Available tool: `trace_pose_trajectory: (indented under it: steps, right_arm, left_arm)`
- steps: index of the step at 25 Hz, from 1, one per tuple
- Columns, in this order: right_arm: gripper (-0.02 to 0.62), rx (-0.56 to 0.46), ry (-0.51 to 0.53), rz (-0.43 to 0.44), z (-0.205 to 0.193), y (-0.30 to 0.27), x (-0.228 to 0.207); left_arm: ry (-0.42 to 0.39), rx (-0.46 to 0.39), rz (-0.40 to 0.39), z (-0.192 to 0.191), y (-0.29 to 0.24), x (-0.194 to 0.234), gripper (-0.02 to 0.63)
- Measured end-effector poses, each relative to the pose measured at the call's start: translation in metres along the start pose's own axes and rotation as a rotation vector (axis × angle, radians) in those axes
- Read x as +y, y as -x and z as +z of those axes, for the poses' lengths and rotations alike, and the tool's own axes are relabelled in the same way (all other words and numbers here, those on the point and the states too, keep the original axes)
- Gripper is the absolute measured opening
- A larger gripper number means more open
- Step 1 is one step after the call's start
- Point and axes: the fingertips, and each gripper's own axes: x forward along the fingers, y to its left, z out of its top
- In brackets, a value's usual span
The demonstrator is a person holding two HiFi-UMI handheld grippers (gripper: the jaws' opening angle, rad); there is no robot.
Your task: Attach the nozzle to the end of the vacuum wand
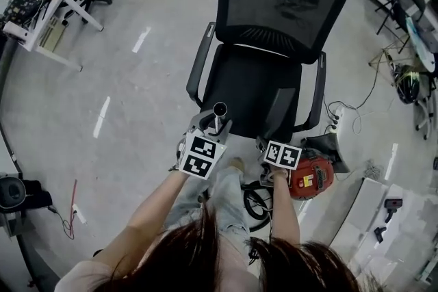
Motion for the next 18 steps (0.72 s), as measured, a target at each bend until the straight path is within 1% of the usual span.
trace_pose_trajectory:
  steps: [3,6,11,18]
  right_arm:
    - [0.178,-0.026,0.012,0.019,0.006,0.011,0.017]
    - [0.178,-0.069,-0.005,0.054,0.014,0.023,0.036]
    - [0.178,-0.165,-0.036,0.12,0.032,0.05,0.069]
    - [0.178,-0.303,-0.053,0.171,0.045,0.087,0.117]
  left_arm:
    - [0.0,0.001,-0.004,-0.002,0.006,-0.002,0.158]
    - [-0.006,-0.002,-0.01,-0.003,0.014,-0.004,0.158]
    - [-0.015,-0.008,-0.023,-0.004,0.024,-0.009,0.158]
    - [-0.044,-0.015,-0.072,-0.012,0.041,-0.013,0.158]
